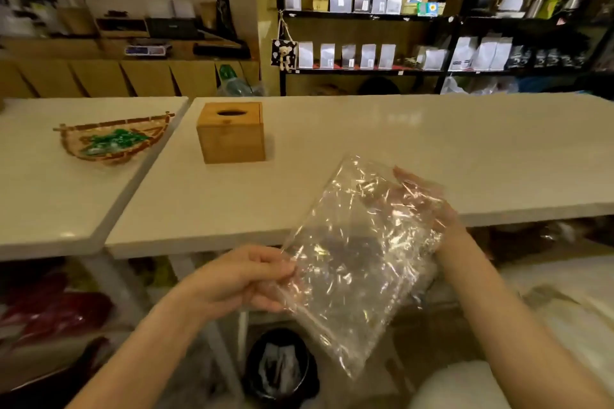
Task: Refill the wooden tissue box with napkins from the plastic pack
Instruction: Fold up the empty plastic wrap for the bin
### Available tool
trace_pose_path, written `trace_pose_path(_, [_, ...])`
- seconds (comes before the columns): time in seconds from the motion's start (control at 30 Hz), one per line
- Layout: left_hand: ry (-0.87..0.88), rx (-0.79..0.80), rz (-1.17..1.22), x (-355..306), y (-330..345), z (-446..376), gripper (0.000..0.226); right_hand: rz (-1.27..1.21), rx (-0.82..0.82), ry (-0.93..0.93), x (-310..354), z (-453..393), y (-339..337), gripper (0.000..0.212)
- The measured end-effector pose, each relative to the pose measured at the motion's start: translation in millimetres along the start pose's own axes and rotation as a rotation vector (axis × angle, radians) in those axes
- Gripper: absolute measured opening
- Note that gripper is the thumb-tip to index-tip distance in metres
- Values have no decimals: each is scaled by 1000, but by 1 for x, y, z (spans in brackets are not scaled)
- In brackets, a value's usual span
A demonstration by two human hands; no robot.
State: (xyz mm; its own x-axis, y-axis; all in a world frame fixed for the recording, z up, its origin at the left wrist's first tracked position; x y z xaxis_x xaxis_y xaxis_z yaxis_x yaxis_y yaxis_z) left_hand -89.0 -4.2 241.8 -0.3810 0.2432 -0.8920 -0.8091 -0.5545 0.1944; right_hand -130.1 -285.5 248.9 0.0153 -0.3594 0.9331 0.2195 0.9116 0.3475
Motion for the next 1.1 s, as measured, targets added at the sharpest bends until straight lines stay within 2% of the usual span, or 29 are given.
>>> trace_pose_path(0.07, [-63,-30,158,42,7,4,10,-284,85,79,-49,29,7,45])
trace_pose_path(0.13, [-132,-84,299,86,12,5,12,-376,93,109,-88,52,9,62])
trace_pose_path(0.27, [-264,-211,461,169,10,-2,12,-570,162,388,-173,71,-3,74])
trace_pose_path(0.33, [-323,-283,511,204,2,-11,11,-530,134,445,-209,76,-12,78])
trace_pose_path(0.37, [-344,-316,533,221,-3,-17,11,-484,114,462,-226,77,-15,74])
trace_pose_path(0.5, [-388,-504,574,288,-29,-53,12,-142,64,556,-297,69,-29,31])
trace_pose_path(0.6, [-414,-605,513,344,-50,-86,13,142,-25,609,-370,60,-46,17])
trace_pose_path(0.7, [-397,-643,447,404,-72,-124,20,241,-117,625,-447,38,-56,27])
trace_pose_path(0.8, [-457,-664,390,462,-102,-168,18,236,-250,628,-529,10,-64,38])
trace_pose_path(0.87, [-452,-690,403,496,-122,-200,17,278,-296,654,-578,-11,-73,25])
trace_pose_path(0.93, [-423,-839,331,531,-142,-229,15,334,-347,650,-623,-30,-85,20])
trace_pose_path(1.0, [-401,-927,249,562,-159,-252,43,367,-348,627,-660,-45,-95,30])
trace_pose_path(1.03, [-388,-905,253,577,-167,-261,47,387,-334,605,-676,-51,-99,37])
trace_pose_path(1.1, [-407,-840,318,605,-182,-279,37,402,-299,564,-707,-60,-105,49])
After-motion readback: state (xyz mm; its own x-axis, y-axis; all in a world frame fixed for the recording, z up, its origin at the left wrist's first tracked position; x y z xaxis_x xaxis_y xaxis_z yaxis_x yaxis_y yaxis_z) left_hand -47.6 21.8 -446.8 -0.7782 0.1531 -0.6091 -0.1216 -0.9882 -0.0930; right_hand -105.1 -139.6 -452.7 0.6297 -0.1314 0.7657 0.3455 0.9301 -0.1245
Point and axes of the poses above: each hand's wrist, its own z-axis away from the middle knuckle, its own y-axis out of the palm, x = y × z, the point moved 1 cm from there along -z, towards the middle knuckle, and after that the axes turned 6 degrees about -y, right-handed, at the moved point
